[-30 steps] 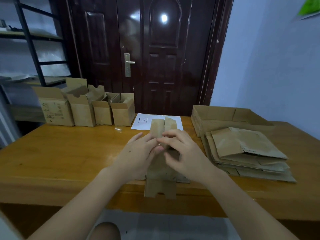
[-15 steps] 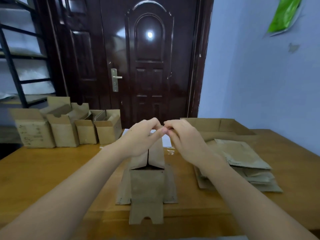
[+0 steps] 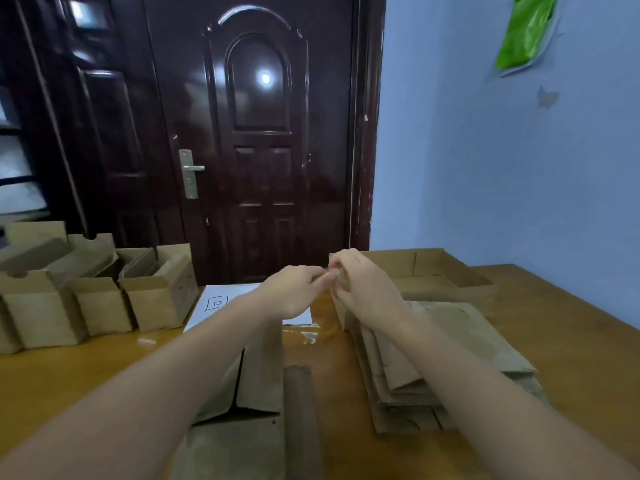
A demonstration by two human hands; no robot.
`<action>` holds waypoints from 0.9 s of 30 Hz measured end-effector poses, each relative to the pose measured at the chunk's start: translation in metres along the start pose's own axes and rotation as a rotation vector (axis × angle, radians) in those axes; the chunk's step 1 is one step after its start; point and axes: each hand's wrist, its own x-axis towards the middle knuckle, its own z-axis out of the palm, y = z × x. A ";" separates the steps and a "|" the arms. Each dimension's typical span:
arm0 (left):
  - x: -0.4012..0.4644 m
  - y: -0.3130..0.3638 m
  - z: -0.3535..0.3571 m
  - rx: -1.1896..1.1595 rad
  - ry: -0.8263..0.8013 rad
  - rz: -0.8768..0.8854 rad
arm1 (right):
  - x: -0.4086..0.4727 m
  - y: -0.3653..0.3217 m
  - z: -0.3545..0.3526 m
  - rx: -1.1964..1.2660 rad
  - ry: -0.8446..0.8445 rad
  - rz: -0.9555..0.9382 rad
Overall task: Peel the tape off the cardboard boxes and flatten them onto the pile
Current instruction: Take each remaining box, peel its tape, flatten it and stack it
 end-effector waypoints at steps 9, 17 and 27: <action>0.034 -0.038 -0.001 0.487 -0.135 0.024 | 0.037 0.097 0.038 -0.446 -0.405 0.297; -0.015 -0.062 -0.033 0.574 -0.091 -0.040 | 0.043 0.072 0.041 -0.281 -0.492 0.277; -0.117 -0.087 -0.063 0.476 -0.017 -0.062 | 0.018 -0.083 -0.003 -0.053 -0.703 -0.002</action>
